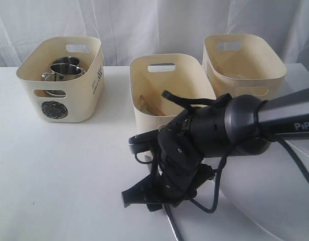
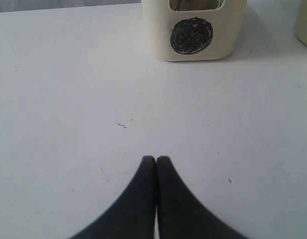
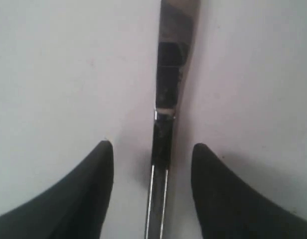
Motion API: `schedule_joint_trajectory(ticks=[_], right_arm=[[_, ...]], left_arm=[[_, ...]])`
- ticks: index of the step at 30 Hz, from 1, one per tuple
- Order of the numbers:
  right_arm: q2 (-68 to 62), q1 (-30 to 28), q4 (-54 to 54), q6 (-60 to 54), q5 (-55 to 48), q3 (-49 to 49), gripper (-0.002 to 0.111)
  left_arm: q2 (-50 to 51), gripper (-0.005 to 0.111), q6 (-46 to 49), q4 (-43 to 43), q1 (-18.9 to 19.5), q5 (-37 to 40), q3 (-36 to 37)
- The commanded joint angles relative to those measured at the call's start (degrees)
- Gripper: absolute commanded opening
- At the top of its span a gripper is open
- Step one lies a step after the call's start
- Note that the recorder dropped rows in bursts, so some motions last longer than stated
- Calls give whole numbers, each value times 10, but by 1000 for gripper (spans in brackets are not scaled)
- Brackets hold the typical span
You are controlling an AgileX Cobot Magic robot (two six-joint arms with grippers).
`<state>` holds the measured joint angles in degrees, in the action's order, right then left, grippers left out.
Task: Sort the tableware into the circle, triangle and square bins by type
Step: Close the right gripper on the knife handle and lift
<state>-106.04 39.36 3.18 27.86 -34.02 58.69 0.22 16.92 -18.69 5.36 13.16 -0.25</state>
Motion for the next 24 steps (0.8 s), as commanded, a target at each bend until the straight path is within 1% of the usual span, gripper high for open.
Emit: schedule_joint_trajectory(ticks=[1, 8, 11, 18, 19, 24], right_arm=[[-9, 0, 0, -8, -11, 1, 46], [-27, 0, -4, -9, -20, 1, 45], [-28, 0, -7, -11, -26, 1, 36], [-28, 0, -21, -52, -27, 1, 2], [-28, 0, -21, -53, -27, 1, 0], [-22, 0, -21, -57, -24, 1, 0]], left_arm=[[-2, 0, 0, -6, 2, 1, 3], [-2, 0, 0, -6, 2, 1, 3], [-2, 0, 0, -6, 2, 1, 3], [-2, 0, 0, -6, 2, 1, 3], [-2, 0, 0, -6, 2, 1, 3], [-2, 0, 0, -6, 2, 1, 3]])
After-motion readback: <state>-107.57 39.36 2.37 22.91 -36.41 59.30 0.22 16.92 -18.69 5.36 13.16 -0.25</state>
